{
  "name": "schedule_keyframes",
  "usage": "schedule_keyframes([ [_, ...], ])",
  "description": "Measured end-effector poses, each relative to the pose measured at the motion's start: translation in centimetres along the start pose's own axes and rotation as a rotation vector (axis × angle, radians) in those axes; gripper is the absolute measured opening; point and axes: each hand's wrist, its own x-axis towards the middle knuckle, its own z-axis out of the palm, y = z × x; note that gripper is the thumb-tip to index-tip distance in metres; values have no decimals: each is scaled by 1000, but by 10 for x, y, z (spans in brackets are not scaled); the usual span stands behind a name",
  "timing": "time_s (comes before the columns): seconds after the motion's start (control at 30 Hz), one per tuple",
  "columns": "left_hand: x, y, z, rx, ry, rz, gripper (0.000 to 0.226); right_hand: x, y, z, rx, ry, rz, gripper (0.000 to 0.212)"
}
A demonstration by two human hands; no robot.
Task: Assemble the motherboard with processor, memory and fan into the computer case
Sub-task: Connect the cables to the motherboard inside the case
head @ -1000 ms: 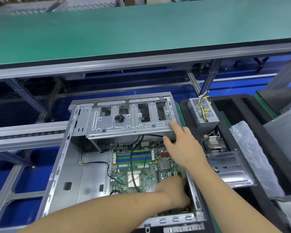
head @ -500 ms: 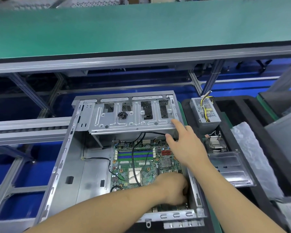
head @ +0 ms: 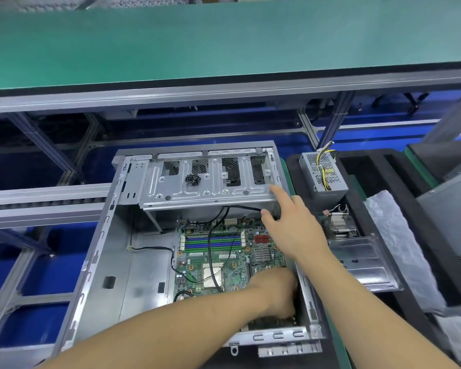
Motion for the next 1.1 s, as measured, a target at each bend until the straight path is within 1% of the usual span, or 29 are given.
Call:
schedule_keyframes([
  [0.03,-3,-2,-3,10,-13,46,7,0,0,0,-1,7,0,54],
  [0.13,-15,-14,-21,11,-78,212,26,0,0,-1,15,13,4,54],
  [0.17,-20,-23,-30,18,-95,234,36,0,-1,-2,25,7,0,54],
  [0.2,-26,-35,-40,26,-93,227,38,-1,-2,-3,28,1,-5,54],
  [0.27,-42,-69,-59,84,4,131,25,-3,-5,-3,-47,0,-12,55],
  [0.33,-61,-105,-73,160,167,-65,18,-7,-9,-6,-299,58,-63,53],
  [0.4,-76,-130,-73,84,314,-229,16,-14,-16,-8,-564,184,-208,43],
  [0.43,-80,-136,-69,7,390,-270,15,-18,-22,-8,-643,247,-321,36],
  [0.47,-81,-140,-63,-67,463,-290,16,-23,-29,-6,-682,294,-432,26],
  [0.5,-80,-143,-58,-126,513,-310,18,-29,-37,0,-668,286,-510,17],
  [0.53,-80,-146,-55,-169,518,-332,19,-36,-47,9,-586,195,-524,13],
  [0.57,-80,-148,-52,-180,478,-355,18,-41,-56,22,-483,71,-451,20],
  [0.63,-81,-155,-45,-141,351,-364,16,-46,-67,50,-336,-244,-228,40],
  [0.67,-82,-158,-42,-133,304,-355,16,-46,-69,62,-297,-345,-169,46],
  [0.7,-82,-161,-40,-134,273,-343,18,-45,-70,71,-275,-411,-144,48],
  [0.77,-83,-164,-38,-119,246,-308,22,-41,-66,79,-253,-475,-139,44],
  [0.83,-84,-163,-39,-64,212,-267,23,-37,-62,78,-184,-474,-127,39],
  [0.87,-83,-161,-38,-34,202,-248,23,-37,-61,76,-117,-442,-102,34],
  [0.9,-81,-158,-37,-6,196,-228,23,-37,-60,73,-53,-385,-72,30],
  [0.97,-76,-153,-35,21,186,-195,25,-37,-56,67,22,-235,-6,30],
  [1.03,-72,-150,-32,-38,139,-165,31,-37,-46,60,71,-95,59,31],
  [1.1,-71,-149,-32,-91,103,-141,34,-37,-36,53,138,-13,120,34],
])
